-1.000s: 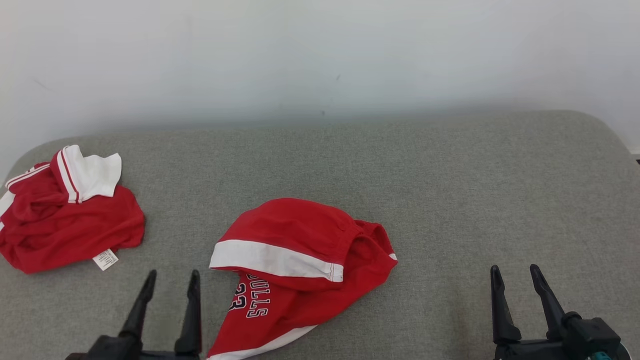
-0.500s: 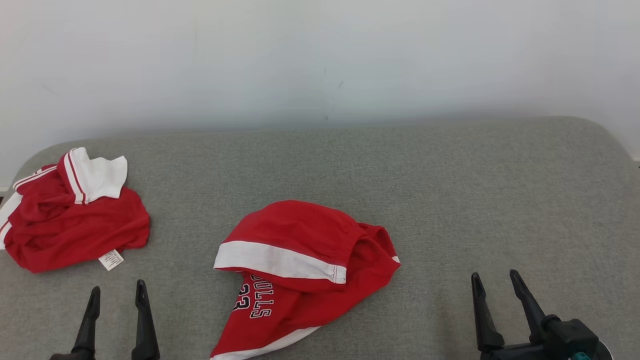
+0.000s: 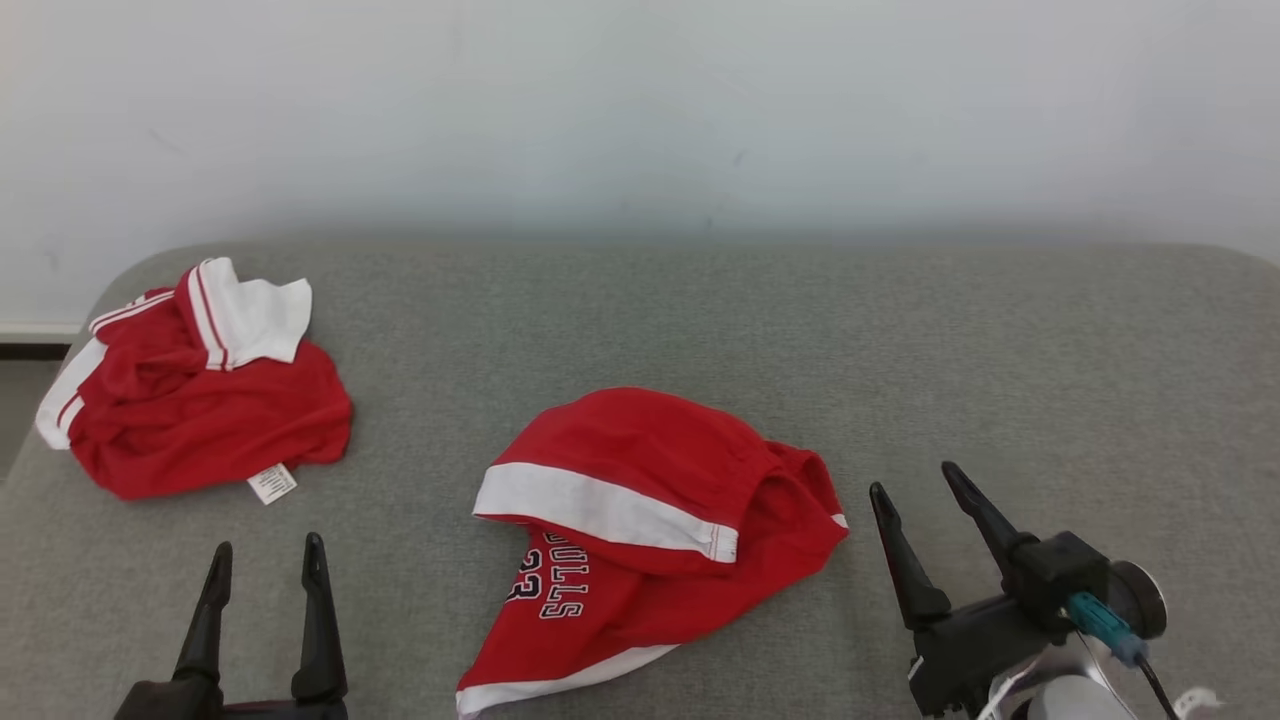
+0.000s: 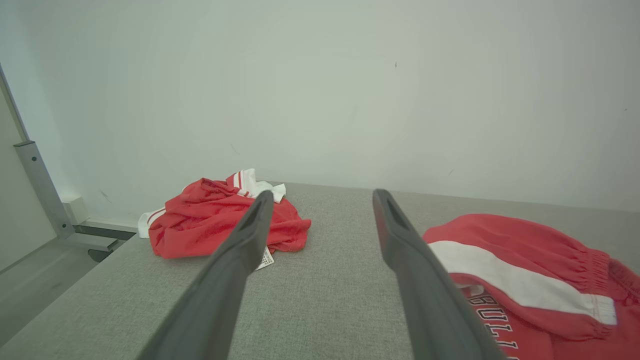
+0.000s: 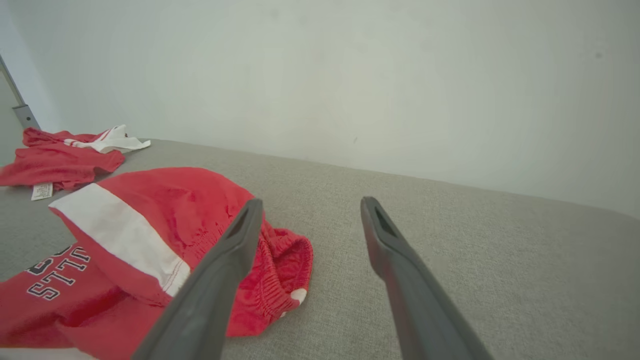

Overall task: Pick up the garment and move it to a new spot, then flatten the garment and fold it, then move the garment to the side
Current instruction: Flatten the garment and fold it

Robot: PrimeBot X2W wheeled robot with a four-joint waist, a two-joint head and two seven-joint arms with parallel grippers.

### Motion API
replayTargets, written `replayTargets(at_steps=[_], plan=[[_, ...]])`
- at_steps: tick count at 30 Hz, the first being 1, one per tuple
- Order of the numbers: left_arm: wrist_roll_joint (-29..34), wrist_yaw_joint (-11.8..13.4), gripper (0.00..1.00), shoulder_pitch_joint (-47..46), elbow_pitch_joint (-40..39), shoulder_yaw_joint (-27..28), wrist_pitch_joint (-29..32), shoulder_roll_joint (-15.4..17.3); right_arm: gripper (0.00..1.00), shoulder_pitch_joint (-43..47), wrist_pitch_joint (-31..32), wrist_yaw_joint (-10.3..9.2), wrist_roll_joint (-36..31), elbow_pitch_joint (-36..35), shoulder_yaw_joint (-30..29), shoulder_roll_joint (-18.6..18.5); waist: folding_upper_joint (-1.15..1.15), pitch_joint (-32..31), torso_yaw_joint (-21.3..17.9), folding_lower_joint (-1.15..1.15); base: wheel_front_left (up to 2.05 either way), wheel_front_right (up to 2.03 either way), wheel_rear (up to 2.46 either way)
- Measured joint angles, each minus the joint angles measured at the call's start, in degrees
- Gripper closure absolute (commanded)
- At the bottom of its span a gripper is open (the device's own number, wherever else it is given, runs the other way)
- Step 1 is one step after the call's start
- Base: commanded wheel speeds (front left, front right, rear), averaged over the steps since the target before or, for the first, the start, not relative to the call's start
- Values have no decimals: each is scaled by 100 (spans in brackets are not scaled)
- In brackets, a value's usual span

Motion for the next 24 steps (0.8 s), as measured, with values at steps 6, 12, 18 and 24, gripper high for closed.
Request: replayTargets(at_steps=[6, 12, 18, 24], plan=[[46, -99, 0, -187, 62, -55, 0, -69, 0, -553, 107, 0, 202, 906, 510, -183, 0, 115, 277, 0, 0, 0, 0], [76, -181, 0, -310, 159, -116, 0, -127, 0, -1024, 152, 0, 461, 1998, 935, -263, 0, 238, 565, 0, 0, 0, 0], [77, -232, 0, -442, 232, -152, 0, -165, 94, -1443, 51, 0, 780, 2855, 1269, -275, 0, 372, 787, 0, 0, 0, 0], [79, -236, 0, -413, 297, -76, 0, -177, 100, -1572, -120, 0, 1072, 3054, 1549, -283, 0, 357, 810, 0, 0, 0, 0]])
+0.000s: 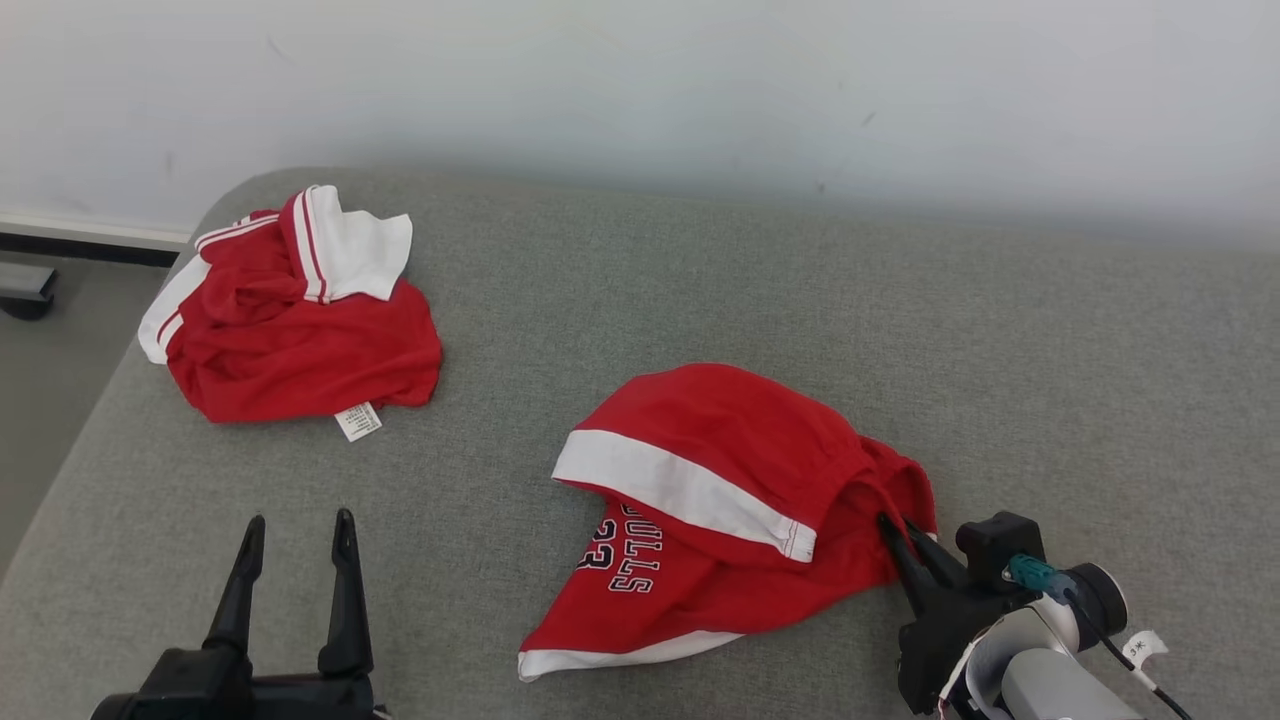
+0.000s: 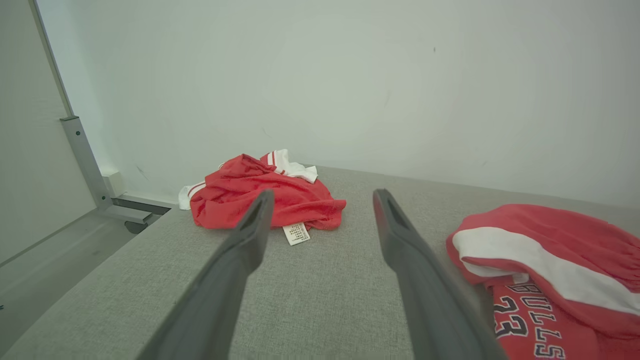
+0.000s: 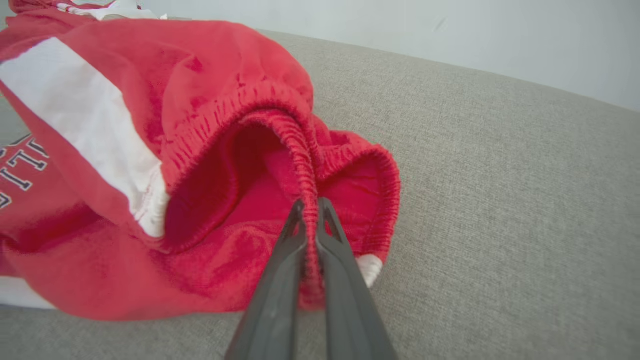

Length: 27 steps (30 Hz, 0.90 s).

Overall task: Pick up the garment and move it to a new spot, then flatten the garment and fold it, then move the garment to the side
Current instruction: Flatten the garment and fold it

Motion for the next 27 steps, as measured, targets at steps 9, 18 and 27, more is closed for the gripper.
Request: replayTargets(at_steps=[9, 18, 27], plan=[[-36, -4, 0, 297, 99, 91, 0, -15, 100, 820, -64, 0, 313, -1181, 136, -192, 0, -302, -354, 0, 0, 0, 0], [-70, -32, 0, 327, 143, 62, 0, -19, 100, 2503, 543, 0, 698, -2977, -456, -532, 0, -449, -825, -1, 0, 0, 0], [-98, -45, 0, 324, 215, 52, 0, -21, 0, 3236, 999, 0, 36, -3990, -1296, -468, -1, -478, -982, -1, 0, 0, 0]])
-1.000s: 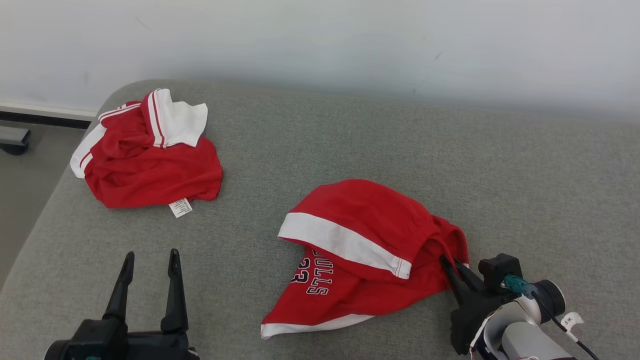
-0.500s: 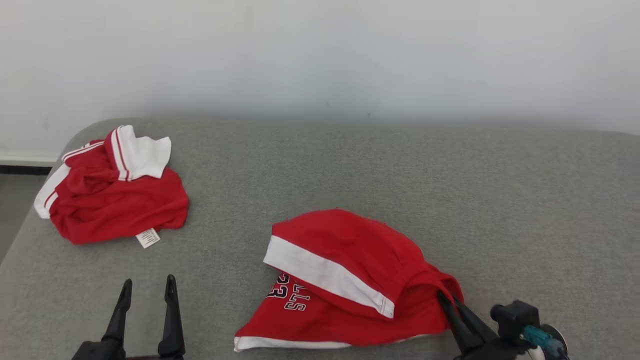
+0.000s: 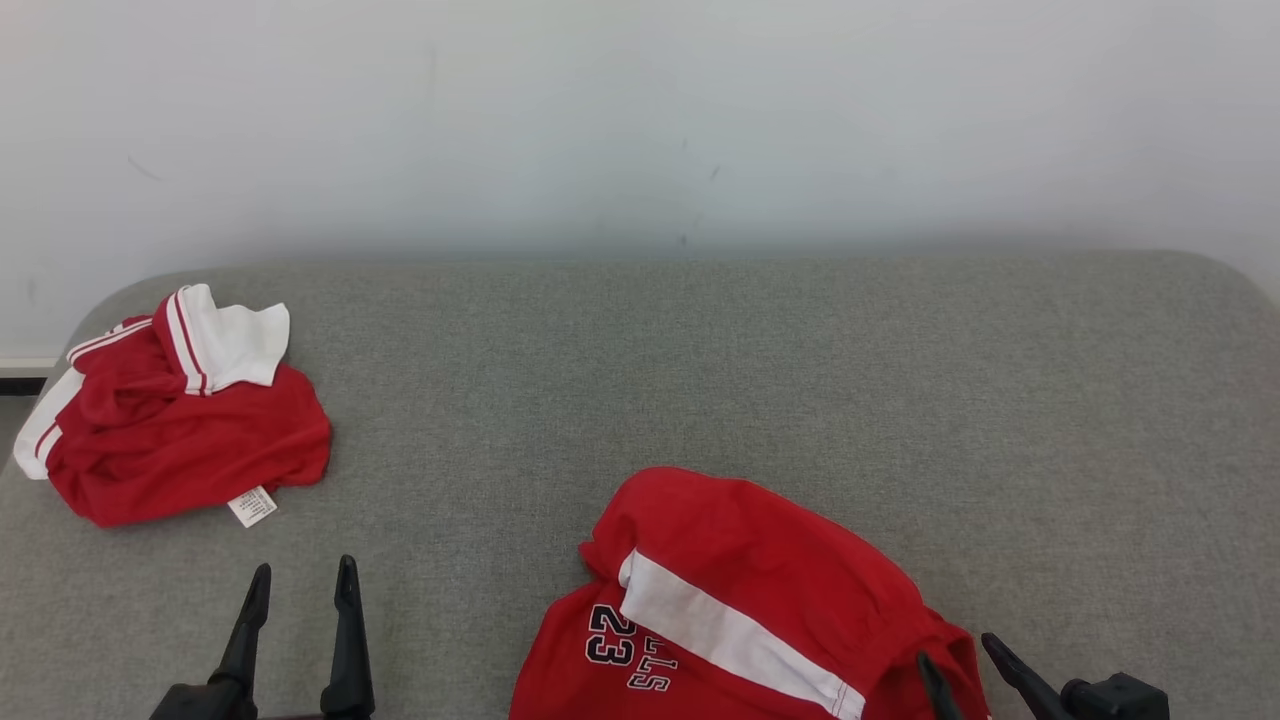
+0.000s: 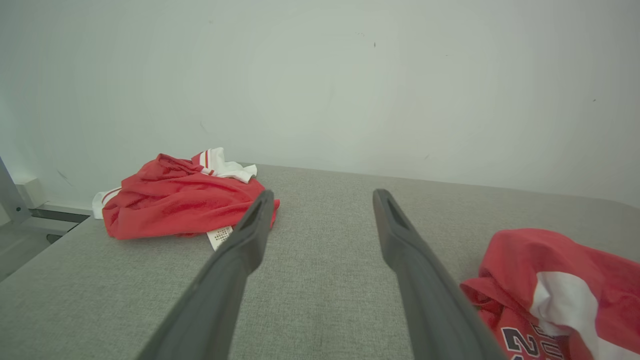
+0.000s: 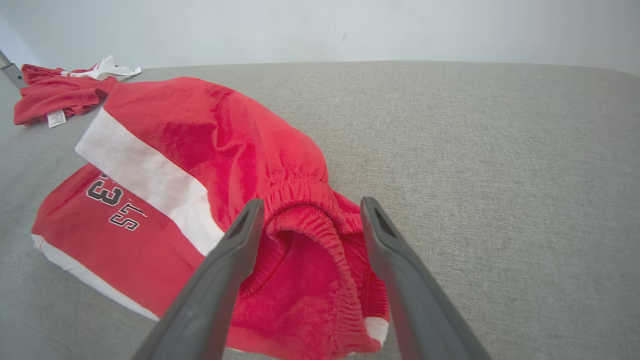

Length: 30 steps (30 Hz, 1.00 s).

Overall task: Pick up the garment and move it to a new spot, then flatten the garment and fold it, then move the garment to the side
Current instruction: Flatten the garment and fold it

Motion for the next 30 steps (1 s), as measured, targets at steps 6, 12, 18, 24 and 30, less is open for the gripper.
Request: replayTargets(at_steps=[6, 12, 18, 24, 30], plan=[[1, 21, 0, -1, -36, -21, 0, 1, 0, 202, 192, 0, -87, -460, -131, 219, 0, -47, 108, 0, 0, 0, 0], [14, 0, 0, 0, -30, 14, 0, 1, 0, 329, 304, 0, -41, -390, -23, 337, 0, -78, 255, 0, 0, 0, 0], [62, -5, 0, 1, -53, 24, 0, 1, 0, 241, 271, 0, 24, 174, 213, 458, 0, -95, 386, 0, 0, 0, 0], [107, -18, 0, -4, -38, 53, 0, 0, 100, -250, 69, 0, 41, 1133, 539, 630, 0, -75, 460, 0, 0, 0, 0], [140, -56, 0, -23, -29, 54, 0, 0, 100, -881, -467, 0, 263, 1621, 861, 747, 0, -53, 528, 1, 0, 0, 0]])
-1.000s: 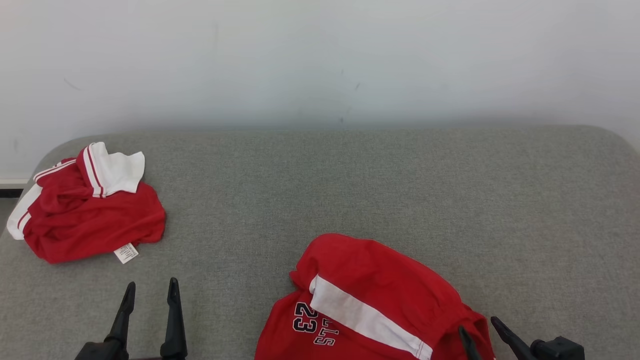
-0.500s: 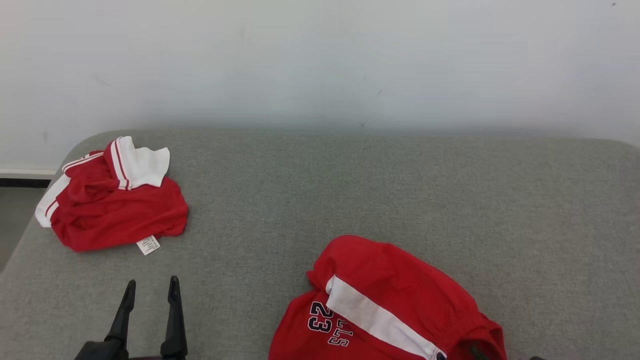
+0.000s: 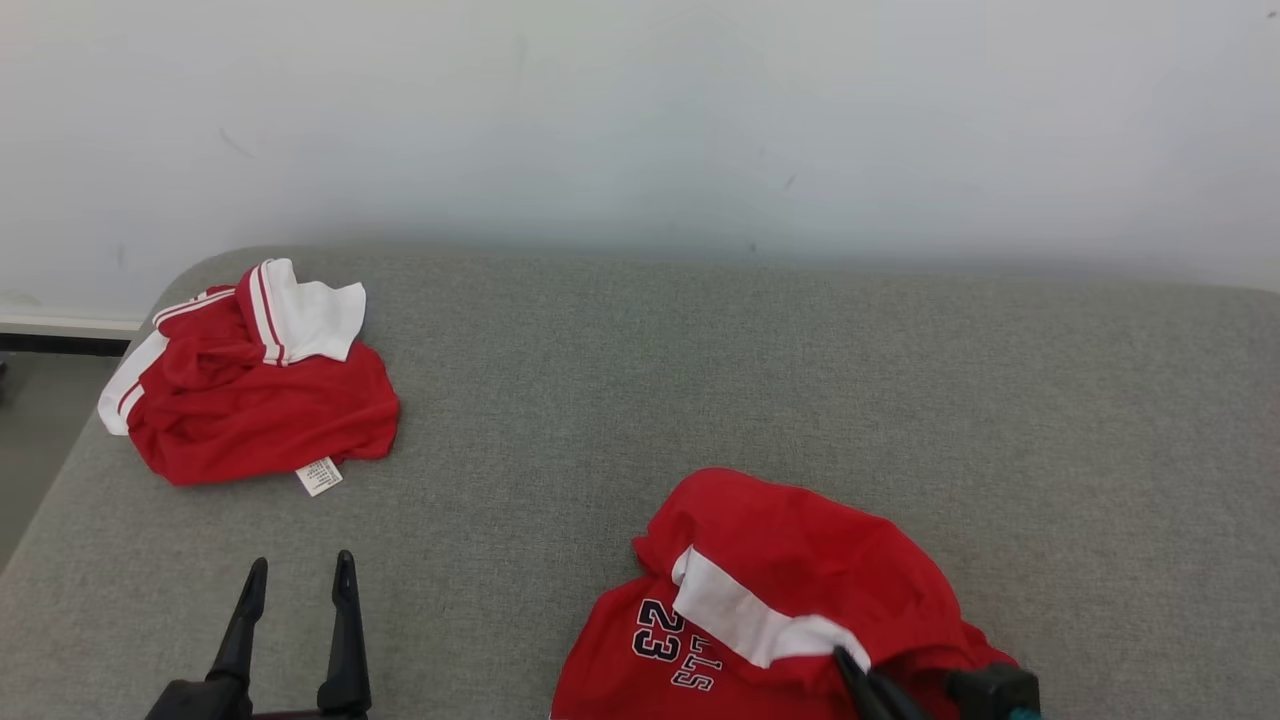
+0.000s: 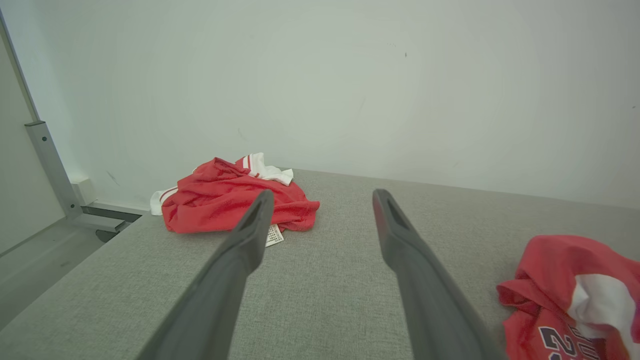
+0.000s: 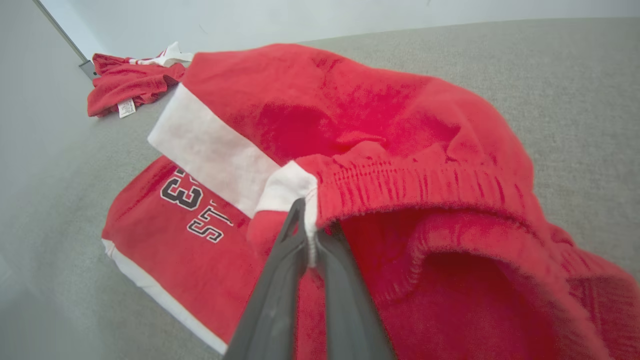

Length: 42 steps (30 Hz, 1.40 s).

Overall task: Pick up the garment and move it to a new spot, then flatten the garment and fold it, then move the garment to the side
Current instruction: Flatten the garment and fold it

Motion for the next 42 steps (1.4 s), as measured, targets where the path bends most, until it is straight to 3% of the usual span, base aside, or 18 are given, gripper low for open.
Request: replayTargets(at_steps=[5, 15, 21, 28, 29, 30, 31, 37, 42], plan=[[2, 3, 0, 16, -35, 64, 0, 1, 100, -528, -309, 0, 315, -202, 76, -169, 0, 37, -31, 0, 0, 0, 0], [-108, 70, 0, -148, -52, -146, 0, 0, 100, -1923, -148, 0, 812, -46, 33, -614, 0, 298, -44, 0, 0, 0, 0], [-182, 100, 0, -296, -10, -270, 0, -2, 100, -2847, -5, 0, 1027, 734, -80, -636, 0, 487, 73, 1, 0, 0, 0], [-240, 111, 0, -408, 40, -333, 0, 0, 100, -3714, -77, 0, 1026, 2216, -299, -491, 0, 680, 262, 1, 0, 0, 0], [-241, 120, 0, -421, 45, -338, 0, 0, 65, -3785, -34, 0, 1021, 2443, -293, -452, 1, 706, 280, 0, 0, 0, 0], [-242, 126, 0, -432, 52, -346, 0, 0, 14, -3837, -31, 0, 990, 2662, -294, -413, 1, 730, 296, 1, 0, 0, 0], [-244, 131, 0, -445, 54, -358, 0, 0, 0, -3892, -9, 0, 984, 2844, -282, -382, 1, 750, 309, 1, 0, 0, 0], [-248, 187, 0, -445, 82, -356, 0, 1, 0, -4020, -249, 0, 968, 3278, 19, -260, 1, 702, 260, 1, 0, 0, 0], [-237, 199, 0, -378, 85, -309, 0, 1, 0, -3840, -378, 0, 1133, 3132, 232, -276, 0, 575, 140, 0, 0, 0, 0]])
